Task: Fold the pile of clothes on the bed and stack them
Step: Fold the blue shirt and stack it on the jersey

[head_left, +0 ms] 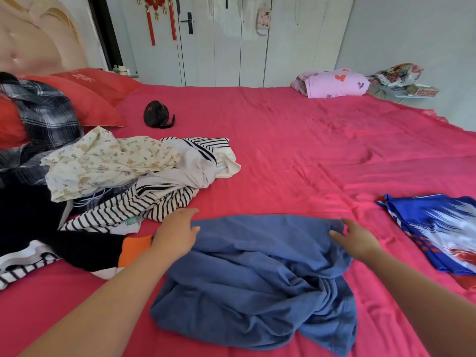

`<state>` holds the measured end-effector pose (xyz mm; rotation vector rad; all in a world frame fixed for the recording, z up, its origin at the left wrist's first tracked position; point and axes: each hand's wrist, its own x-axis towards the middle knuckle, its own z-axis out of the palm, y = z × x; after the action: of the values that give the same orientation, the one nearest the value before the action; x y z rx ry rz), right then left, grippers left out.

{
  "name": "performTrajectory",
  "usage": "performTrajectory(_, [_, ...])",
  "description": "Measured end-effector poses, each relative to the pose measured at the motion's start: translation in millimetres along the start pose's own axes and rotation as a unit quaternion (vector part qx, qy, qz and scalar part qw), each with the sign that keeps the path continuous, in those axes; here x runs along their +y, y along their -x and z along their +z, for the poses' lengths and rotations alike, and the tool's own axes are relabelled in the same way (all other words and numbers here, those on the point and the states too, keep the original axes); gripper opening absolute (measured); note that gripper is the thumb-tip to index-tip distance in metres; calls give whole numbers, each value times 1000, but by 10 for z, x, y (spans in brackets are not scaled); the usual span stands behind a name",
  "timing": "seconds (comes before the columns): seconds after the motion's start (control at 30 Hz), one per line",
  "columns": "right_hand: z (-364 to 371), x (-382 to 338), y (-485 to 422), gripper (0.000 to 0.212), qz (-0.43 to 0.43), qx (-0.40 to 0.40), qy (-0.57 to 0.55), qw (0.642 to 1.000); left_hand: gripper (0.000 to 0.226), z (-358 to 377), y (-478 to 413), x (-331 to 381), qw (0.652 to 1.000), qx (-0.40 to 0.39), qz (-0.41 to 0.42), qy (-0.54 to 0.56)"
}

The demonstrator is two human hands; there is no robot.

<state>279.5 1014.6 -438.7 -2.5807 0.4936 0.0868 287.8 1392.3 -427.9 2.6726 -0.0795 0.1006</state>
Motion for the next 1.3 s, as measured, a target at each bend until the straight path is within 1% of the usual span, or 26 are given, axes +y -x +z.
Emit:
performTrajectory(0.03, [32, -3, -35, 59, -7, 1, 3, 1000, 48, 34, -42, -29, 1000, -15, -2, -25])
performTrajectory(0.07, [62, -2, -78, 52, -19, 5, 23, 1000, 48, 64, -85, -61, 999, -27, -6, -47])
performTrajectory(0.13, [86, -19, -160, 25, -44, 22, 95, 994, 48, 122, -170, -129, 996, -41, -16, -77])
performTrajectory(0.17, [72, -42, -202, 18, -52, 40, 112, 992, 48, 152, -209, -157, 995, -47, -21, -87])
performTrajectory(0.2, [33, -70, -244, 15, -58, 61, 107, 991, 49, 187, -250, -175, 993, -54, -22, -98])
performTrajectory(0.33, [-296, -156, -394, 11, -77, 163, 0, 984, 56, 336, -352, -167, 980, -98, -22, -170])
performTrajectory(0.4, [-467, -134, -480, 12, -63, 195, -57, 977, 57, 401, -368, -171, 972, -108, -23, -207])
performTrajectory(0.47, [-587, -90, -576, 16, -29, 215, -151, 964, 56, 447, -381, -188, 971, -94, -25, -217])
performTrajectory(0.53, [-611, -26, -662, 25, 5, 199, -226, 954, 53, 469, -395, -196, 974, -71, -25, -215])
performTrajectory(0.57, [-577, 6, -682, 24, 13, 166, -227, 960, 52, 475, -403, -198, 974, -65, -26, -215])
performTrajectory(0.63, [-424, 42, -644, 23, 22, 76, -187, 979, 49, 482, -423, -194, 972, -64, -27, -224])
performTrajectory(0.67, [-325, 44, -612, 33, 25, 38, -170, 984, 45, 481, -434, -189, 971, -63, -28, -231])
performTrajectory(0.7, [-224, 53, -589, 45, 20, 16, -145, 989, 39, 481, -449, -183, 969, -57, -26, -239])
performTrajectory(0.73, [-136, 62, -582, 55, 7, 9, -103, 995, 31, 480, -466, -177, 967, -50, -24, -248])
performTrajectory(0.77, [-67, 64, -579, 59, -7, 8, -51, 999, 25, 470, -486, -167, 965, -43, -21, -257])
performTrajectory(0.8, [-21, 67, -594, 57, -14, 6, 1, 1000, 21, 453, -509, -156, 964, -38, -20, -261])
performTrajectory(0.87, [13, 78, -646, 36, -22, -3, 93, 995, 21, 395, -568, -142, 971, -21, -28, -235])
performTrajectory(0.9, [5, 76, -685, 25, -30, 0, 115, 993, 21, 353, -608, -135, 978, -6, -34, -205])
performTrajectory(0.97, [-81, 31, -779, 16, -43, 38, 95, 994, 22, 230, -702, -90, 988, 42, -35, -147])
performTrajectory(1.07, [-299, -108, -949, 14, -37, 150, -39, 987, 22, -1, -914, 37, 987, 137, -26, -80])
performTrajectory(1.1, [-352, -163, -1003, 14, -35, 171, -93, 980, 23, -75, -995, 88, 985, 161, -24, -53])
performTrajectory(1.17, [-395, -253, -1036, 17, -29, 167, -179, 969, 25, -162, -1122, 178, 984, 174, -25, -10])
performTrajectory(1.2, [-381, -283, -1007, 22, -26, 149, -204, 967, 27, -165, -1151, 212, 987, 156, -29, -2])
performTrajectory(1.23, [-336, -288, -958, 29, -25, 124, -213, 969, 33, -143, -1143, 240, 992, 126, -33, -5])
performTrajectory(1.3, [-212, -244, -783, 33, -34, 82, -157, 984, 40, -35, -1031, 259, 996, 85, -33, -19])
